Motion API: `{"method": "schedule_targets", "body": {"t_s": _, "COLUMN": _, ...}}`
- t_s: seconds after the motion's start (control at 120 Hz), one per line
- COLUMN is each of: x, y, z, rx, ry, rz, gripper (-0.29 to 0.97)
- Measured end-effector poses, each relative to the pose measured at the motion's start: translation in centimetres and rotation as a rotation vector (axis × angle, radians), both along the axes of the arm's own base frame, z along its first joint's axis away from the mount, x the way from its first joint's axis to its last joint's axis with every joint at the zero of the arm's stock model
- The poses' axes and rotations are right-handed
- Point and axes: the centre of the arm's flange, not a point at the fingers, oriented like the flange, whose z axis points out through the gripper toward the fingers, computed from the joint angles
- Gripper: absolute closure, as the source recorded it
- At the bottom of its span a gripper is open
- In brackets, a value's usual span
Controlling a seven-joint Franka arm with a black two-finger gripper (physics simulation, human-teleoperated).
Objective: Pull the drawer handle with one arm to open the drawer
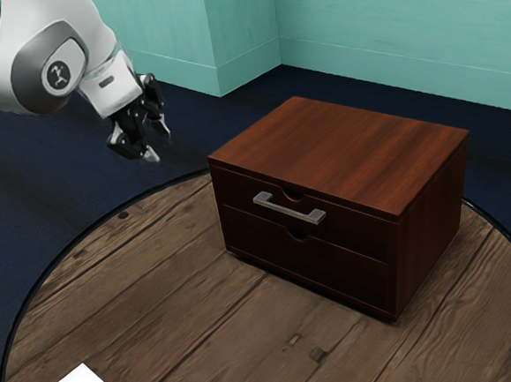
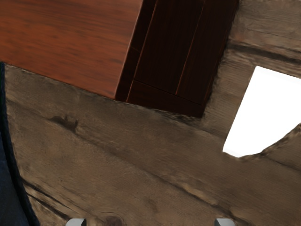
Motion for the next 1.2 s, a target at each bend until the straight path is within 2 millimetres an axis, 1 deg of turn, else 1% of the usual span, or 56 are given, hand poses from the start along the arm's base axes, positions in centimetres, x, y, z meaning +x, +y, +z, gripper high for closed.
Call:
{"method": "schedule_targets", "body": {"t_s": 0.067, "x": 0.8, "y": -0.7, "z": 1.4, "rx": 0.003, "ry": -0.033, "rz": -0.004, "gripper": 0.37}}
{"method": "schedule_targets", "body": {"t_s": 0.217, "x": 2.5, "y": -3.1, "z": 0.5, "rx": -0.025, "ry": -0.034, "rz": -0.028, "gripper": 0.37}}
{"method": "schedule_targets", "body": {"t_s": 0.292, "x": 3.1, "y": -5.2, "z": 0.2, "rx": -0.036, "ry": -0.033, "rz": -0.057, "gripper": 0.37}}
{"method": "schedule_targets", "body": {"t_s": 0.367, "x": 3.7, "y": -8.0, "z": -0.3, "rx": -0.041, "ry": -0.026, "rz": -0.101, "gripper": 0.37}}
{"method": "schedule_targets", "body": {"t_s": 0.417, "x": 4.1, "y": -10.5, "z": -1.1, "rx": -0.037, "ry": -0.010, "rz": -0.139, "gripper": 0.37}}
{"method": "schedule_targets", "body": {"t_s": 0.45, "x": 4.2, "y": -12.3, "z": -2.0, "rx": -0.036, "ry": 0.008, "rz": -0.170, "gripper": 0.37}}
{"method": "schedule_targets", "body": {"t_s": 0.5, "x": 4.2, "y": -15.2, "z": -3.8, "rx": -0.037, "ry": 0.044, "rz": -0.216, "gripper": 0.37}}
{"method": "schedule_targets", "body": {"t_s": 0.533, "x": 4.0, "y": -16.8, "z": -5.6, "rx": -0.041, "ry": 0.072, "rz": -0.241, "gripper": 0.38}}
{"method": "schedule_targets", "body": {"t_s": 0.558, "x": 3.9, "y": -17.8, "z": -6.8, "rx": -0.048, "ry": 0.084, "rz": -0.255, "gripper": 0.38}}
{"method": "schedule_targets", "body": {"t_s": 0.583, "x": 3.9, "y": -18.5, "z": -7.4, "rx": -0.054, "ry": 0.086, "rz": -0.264, "gripper": 0.38}}
{"method": "schedule_targets", "body": {"t_s": 0.617, "x": 3.9, "y": -18.6, "z": -7.9, "rx": -0.061, "ry": 0.081, "rz": -0.262, "gripper": 0.34}}
{"method": "schedule_targets", "body": {"t_s": 0.675, "x": 3.7, "y": -17.5, "z": -8.5, "rx": -0.077, "ry": 0.069, "rz": -0.241, "gripper": 0.38}}
{"method": "schedule_targets", "body": {"t_s": 0.758, "x": 3.0, "y": -17.2, "z": -8.8, "rx": -0.102, "ry": 0.053, "rz": -0.237, "gripper": 0.36}}
{"method": "schedule_targets", "body": {"t_s": 0.817, "x": 2.7, "y": -16.9, "z": -8.5, "rx": -0.114, "ry": 0.035, "rz": -0.232, "gripper": 0.37}}
{"method": "schedule_targets", "body": {"t_s": 0.883, "x": 1.8, "y": -16.3, "z": -8.6, "rx": -0.136, "ry": 0.024, "rz": -0.228, "gripper": 0.37}}
{"method": "schedule_targets", "body": {"t_s": 0.908, "x": 1.3, "y": -16.3, "z": -8.8, "rx": -0.144, "ry": 0.026, "rz": -0.231, "gripper": 0.35}}
{"method": "schedule_targets", "body": {"t_s": 0.942, "x": 0.8, "y": -16.2, "z": -9.4, "rx": -0.152, "ry": 0.031, "rz": -0.234, "gripper": 0.29}}
{"method": "schedule_targets", "body": {"t_s": 0.983, "x": 0.1, "y": -16.3, "z": -10.1, "rx": -0.161, "ry": 0.038, "rz": -0.240, "gripper": 0.25}}
{"method": "schedule_targets", "body": {"t_s": 1.025, "x": -0.5, "y": -16.3, "z": -10.3, "rx": -0.170, "ry": 0.038, "rz": -0.244, "gripper": 0.25}}
{"method": "schedule_targets", "body": {"t_s": 1.05, "x": -0.8, "y": -16.3, "z": -10.4, "rx": -0.171, "ry": 0.037, "rz": -0.249, "gripper": 0.28}}
{"method": "schedule_targets", "body": {"t_s": 1.092, "x": -1.1, "y": -16.9, "z": -10.5, "rx": -0.169, "ry": 0.035, "rz": -0.263, "gripper": 0.30}}
{"method": "schedule_targets", "body": {"t_s": 1.117, "x": -1.2, "y": -17.5, "z": -10.5, "rx": -0.171, "ry": 0.034, "rz": -0.275, "gripper": 0.30}}
{"method": "schedule_targets", "body": {"t_s": 1.15, "x": -1.3, "y": -19.1, "z": -10.4, "rx": -0.164, "ry": 0.034, "rz": -0.307, "gripper": 0.32}}
{"method": "schedule_targets", "body": {"t_s": 1.175, "x": -1.4, "y": -20.4, "z": -10.4, "rx": -0.159, "ry": 0.033, "rz": -0.332, "gripper": 0.37}}
{"method": "schedule_targets", "body": {"t_s": 1.2, "x": -1.4, "y": -21.0, "z": -10.3, "rx": -0.153, "ry": 0.032, "rz": -0.345, "gripper": 0.40}}
